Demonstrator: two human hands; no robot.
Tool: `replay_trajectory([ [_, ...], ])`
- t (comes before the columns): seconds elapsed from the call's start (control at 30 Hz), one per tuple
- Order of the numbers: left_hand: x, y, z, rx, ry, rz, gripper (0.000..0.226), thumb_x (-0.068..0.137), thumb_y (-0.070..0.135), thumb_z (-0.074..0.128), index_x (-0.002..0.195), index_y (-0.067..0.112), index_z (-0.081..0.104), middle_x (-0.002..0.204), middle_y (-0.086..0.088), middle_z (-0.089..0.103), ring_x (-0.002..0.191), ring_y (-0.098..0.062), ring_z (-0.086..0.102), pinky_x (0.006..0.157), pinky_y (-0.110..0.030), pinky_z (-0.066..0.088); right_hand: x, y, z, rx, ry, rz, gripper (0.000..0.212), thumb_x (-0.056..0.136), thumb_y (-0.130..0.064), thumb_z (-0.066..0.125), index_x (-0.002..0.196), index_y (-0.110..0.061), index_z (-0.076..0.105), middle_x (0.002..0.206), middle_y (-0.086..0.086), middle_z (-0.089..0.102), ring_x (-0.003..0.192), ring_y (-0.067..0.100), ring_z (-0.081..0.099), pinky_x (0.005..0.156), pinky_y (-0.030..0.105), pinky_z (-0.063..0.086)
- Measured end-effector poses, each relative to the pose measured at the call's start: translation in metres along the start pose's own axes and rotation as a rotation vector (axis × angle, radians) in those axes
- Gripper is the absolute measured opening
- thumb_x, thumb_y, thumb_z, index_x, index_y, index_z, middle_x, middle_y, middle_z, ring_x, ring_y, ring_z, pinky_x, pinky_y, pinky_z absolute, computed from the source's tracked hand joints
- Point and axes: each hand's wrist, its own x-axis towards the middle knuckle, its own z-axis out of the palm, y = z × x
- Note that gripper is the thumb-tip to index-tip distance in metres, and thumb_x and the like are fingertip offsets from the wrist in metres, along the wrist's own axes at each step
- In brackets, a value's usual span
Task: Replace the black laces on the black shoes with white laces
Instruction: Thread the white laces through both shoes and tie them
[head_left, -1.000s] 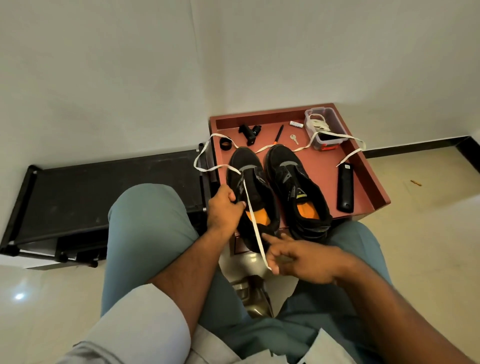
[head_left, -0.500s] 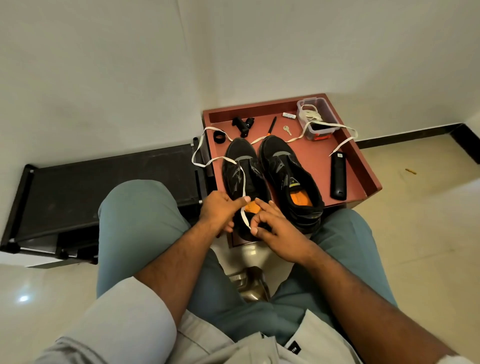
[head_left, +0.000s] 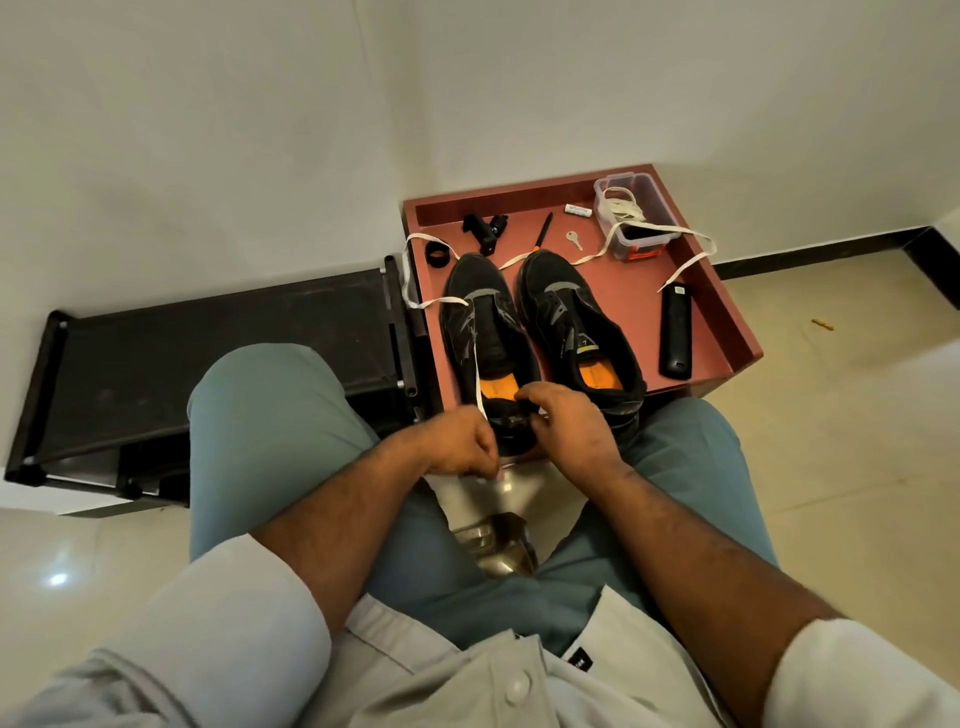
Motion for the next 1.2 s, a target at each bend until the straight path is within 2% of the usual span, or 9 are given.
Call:
replay_trajectory([
  [0.07,0.000,-0.002,0.013,0.095,-0.256,-0.072,0.013,0.077,0.020,0.081,0.067,0.024,0.073,0.072,0.002,0.071,0.063,-0.009,0.062,0.071,-0.038,0.053,0.000,0.001,0.002,0.015,0.022,0.010,0.036,0.086,-0.002,0.057,0.117,-0.019,0.064,0.116,-0.003,0.065,0.106,0.014,0.060,0.091,0.033,0.051],
  [0.13,0.002,-0.008,0.012,0.119,-0.252,-0.152,0.014,0.080,0.024,0.079,0.068,0.022,0.071,0.069,0.003,0.069,0.059,-0.015,0.062,0.067,-0.037,0.051,0.000,0.002,0.004,0.026,0.025,0.012,0.035,0.086,-0.002,0.056,0.115,-0.020,0.063,0.115,-0.004,0.065,0.105,0.014,0.061,0.090,0.034,0.052],
  [0.3,0.008,-0.011,-0.017,-0.220,0.484,-0.213,0.028,0.094,0.029,0.063,0.087,0.002,0.064,0.072,-0.016,0.065,0.049,-0.020,0.058,0.043,-0.027,0.049,-0.003,0.003,0.005,0.062,0.008,-0.005,0.035,0.086,-0.002,0.055,0.114,-0.022,0.061,0.113,-0.005,0.063,0.102,0.012,0.061,0.090,0.033,0.052],
  [0.43,0.014,-0.006,-0.015,-0.483,0.611,-0.201,0.026,0.092,0.024,0.065,0.087,-0.002,0.061,0.067,-0.016,0.061,0.043,-0.020,0.059,0.043,-0.030,0.053,-0.003,0.003,0.004,0.053,0.008,-0.019,0.036,0.086,-0.001,0.054,0.115,-0.021,0.060,0.112,-0.003,0.063,0.102,0.013,0.061,0.090,0.033,0.052],
  [0.63,0.017,-0.006,-0.017,-0.235,0.716,-0.117,0.017,0.090,0.008,0.064,0.076,-0.002,0.065,0.061,-0.014,0.065,0.044,-0.020,0.060,0.047,-0.036,0.056,-0.004,0.005,0.006,0.027,0.019,-0.007,0.036,0.088,-0.005,0.055,0.119,-0.023,0.058,0.116,-0.005,0.063,0.103,0.013,0.060,0.089,0.033,0.051],
  [0.7,0.015,-0.006,-0.017,-0.134,0.620,-0.083,0.018,0.085,0.004,0.065,0.067,0.003,0.066,0.060,-0.010,0.066,0.048,-0.018,0.061,0.050,-0.036,0.058,-0.002,0.005,0.007,0.023,0.028,-0.005,0.035,0.088,-0.006,0.055,0.119,-0.023,0.059,0.115,-0.005,0.063,0.102,0.013,0.061,0.089,0.033,0.052],
  [0.87,-0.005,-0.002,0.008,0.181,-0.250,-0.165,0.007,0.083,0.012,0.073,0.078,0.007,0.071,0.067,-0.005,0.066,0.047,-0.008,0.055,0.052,-0.024,0.045,-0.001,0.006,0.007,0.033,0.048,0.008,0.035,0.088,-0.004,0.055,0.118,-0.020,0.060,0.116,-0.005,0.064,0.104,0.013,0.060,0.090,0.029,0.050],
  [1.07,0.008,-0.009,-0.022,-0.268,0.583,-0.152,0.020,0.094,0.025,0.062,0.089,0.006,0.065,0.068,-0.015,0.067,0.044,-0.018,0.059,0.042,-0.027,0.050,-0.001,0.004,0.007,0.068,0.048,0.006,0.035,0.088,-0.001,0.055,0.118,-0.018,0.060,0.119,-0.003,0.063,0.108,0.013,0.059,0.094,0.026,0.047],
  [1.2,0.013,-0.003,-0.017,-0.321,0.670,-0.135,0.027,0.090,0.025,0.068,0.082,0.000,0.063,0.057,-0.015,0.064,0.041,-0.020,0.059,0.046,-0.035,0.054,-0.001,0.004,0.007,0.082,0.044,-0.004,0.035,0.088,-0.001,0.055,0.118,-0.019,0.060,0.117,-0.004,0.063,0.106,0.012,0.060,0.095,0.031,0.050],
])
